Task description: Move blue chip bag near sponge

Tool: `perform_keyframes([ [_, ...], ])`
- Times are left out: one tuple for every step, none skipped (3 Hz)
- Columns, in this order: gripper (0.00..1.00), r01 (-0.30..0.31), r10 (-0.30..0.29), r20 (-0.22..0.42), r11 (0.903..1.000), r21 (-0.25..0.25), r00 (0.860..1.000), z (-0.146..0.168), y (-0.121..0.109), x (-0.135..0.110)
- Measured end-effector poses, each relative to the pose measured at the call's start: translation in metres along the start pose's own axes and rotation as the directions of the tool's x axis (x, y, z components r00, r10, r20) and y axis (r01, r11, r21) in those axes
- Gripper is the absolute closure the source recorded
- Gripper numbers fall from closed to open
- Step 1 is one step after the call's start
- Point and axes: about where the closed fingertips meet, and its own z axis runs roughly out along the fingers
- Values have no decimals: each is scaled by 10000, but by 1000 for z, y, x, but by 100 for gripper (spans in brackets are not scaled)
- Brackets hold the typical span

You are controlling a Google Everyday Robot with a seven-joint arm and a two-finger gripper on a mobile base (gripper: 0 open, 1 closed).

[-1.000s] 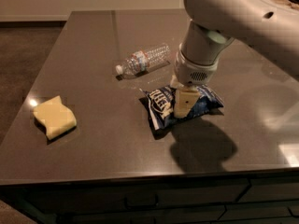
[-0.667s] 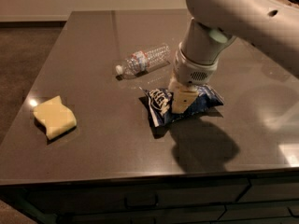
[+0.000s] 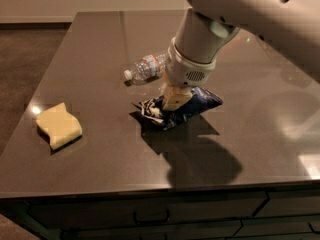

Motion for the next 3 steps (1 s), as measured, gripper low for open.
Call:
perform_keyframes([
  [100,88,-92,280,9999,149,9996,1,-3,-44],
  [100,175,-184,513,9997,177,9985,5,-5,-74],
  [84,238,-266,782,9990,373,9966,5,-11,-103],
])
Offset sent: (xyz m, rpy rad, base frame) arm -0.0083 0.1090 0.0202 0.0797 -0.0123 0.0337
